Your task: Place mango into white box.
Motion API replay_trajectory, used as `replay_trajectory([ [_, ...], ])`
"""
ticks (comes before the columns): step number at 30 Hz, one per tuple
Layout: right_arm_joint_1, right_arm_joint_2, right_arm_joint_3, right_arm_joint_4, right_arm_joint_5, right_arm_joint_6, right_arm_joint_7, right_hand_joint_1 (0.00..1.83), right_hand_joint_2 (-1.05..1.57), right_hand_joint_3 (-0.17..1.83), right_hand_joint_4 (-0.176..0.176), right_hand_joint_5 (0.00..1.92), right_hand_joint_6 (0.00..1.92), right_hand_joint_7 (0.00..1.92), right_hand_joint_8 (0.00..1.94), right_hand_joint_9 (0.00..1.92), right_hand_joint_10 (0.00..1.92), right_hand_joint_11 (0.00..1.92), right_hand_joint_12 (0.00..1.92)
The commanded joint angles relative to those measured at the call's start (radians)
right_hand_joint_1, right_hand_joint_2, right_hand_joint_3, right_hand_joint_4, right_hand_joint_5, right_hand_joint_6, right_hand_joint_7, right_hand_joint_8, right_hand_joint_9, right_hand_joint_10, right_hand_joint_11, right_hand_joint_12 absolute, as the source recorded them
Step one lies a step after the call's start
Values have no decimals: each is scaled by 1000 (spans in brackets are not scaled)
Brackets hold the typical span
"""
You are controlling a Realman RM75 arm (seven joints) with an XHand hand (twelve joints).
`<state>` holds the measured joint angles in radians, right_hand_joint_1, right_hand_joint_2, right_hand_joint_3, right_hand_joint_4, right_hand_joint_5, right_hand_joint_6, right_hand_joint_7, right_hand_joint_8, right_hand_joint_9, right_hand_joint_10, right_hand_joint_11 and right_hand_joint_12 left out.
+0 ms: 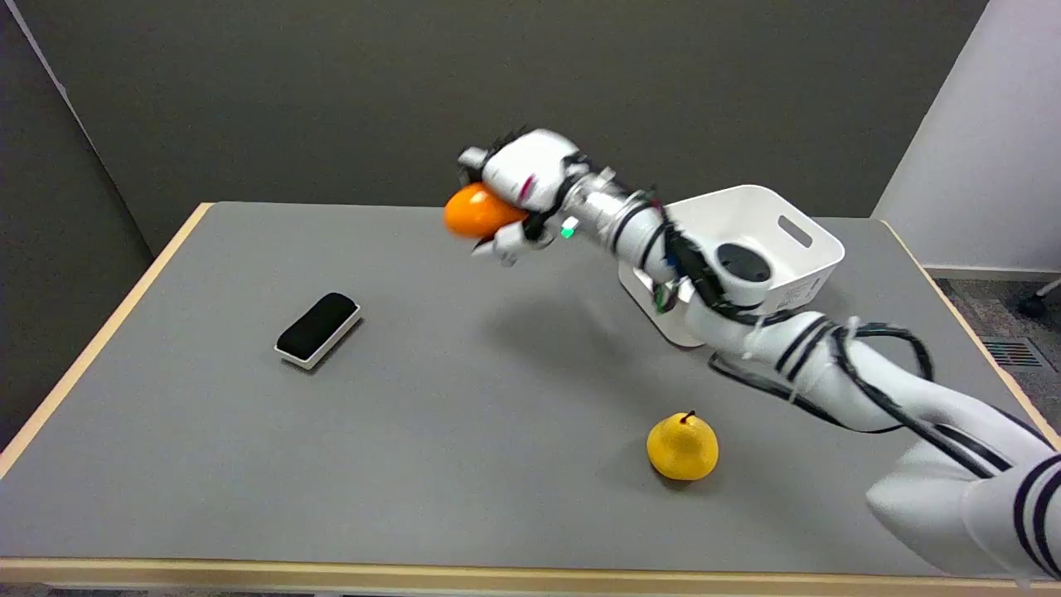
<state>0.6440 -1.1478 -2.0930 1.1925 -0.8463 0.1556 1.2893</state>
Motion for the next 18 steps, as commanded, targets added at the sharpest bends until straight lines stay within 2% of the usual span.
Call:
replay_trajectory([
  [1,-179,317,329,407,-181,-425,5,1185,1109,333,-176,678,1467,729,1496,869,1431,880,1921],
  [4,-247,376,382,415,-146,-509,6,1186,1112,326,-176,680,1464,731,1490,866,1424,887,1921],
  [8,-365,403,478,407,-109,-543,6,1188,1111,321,-176,684,1457,736,1481,865,1423,893,1921],
  [9,-416,394,481,506,-106,-552,60,1188,1111,321,-176,684,1457,736,1481,865,1422,895,1921],
  [10,-447,389,489,541,-105,-555,80,1188,1111,321,-176,684,1457,736,1480,865,1423,898,1921],
  [11,-447,397,531,397,-105,-543,6,1188,1111,320,-176,685,1457,736,1480,865,1423,901,1921],
  [17,-524,382,506,365,-104,-533,27,1188,1110,321,-176,685,1456,737,1479,868,1424,908,1921],
  [18,-527,377,493,358,-108,-527,41,1195,1099,331,-176,661,1437,787,1464,883,1398,905,1921],
])
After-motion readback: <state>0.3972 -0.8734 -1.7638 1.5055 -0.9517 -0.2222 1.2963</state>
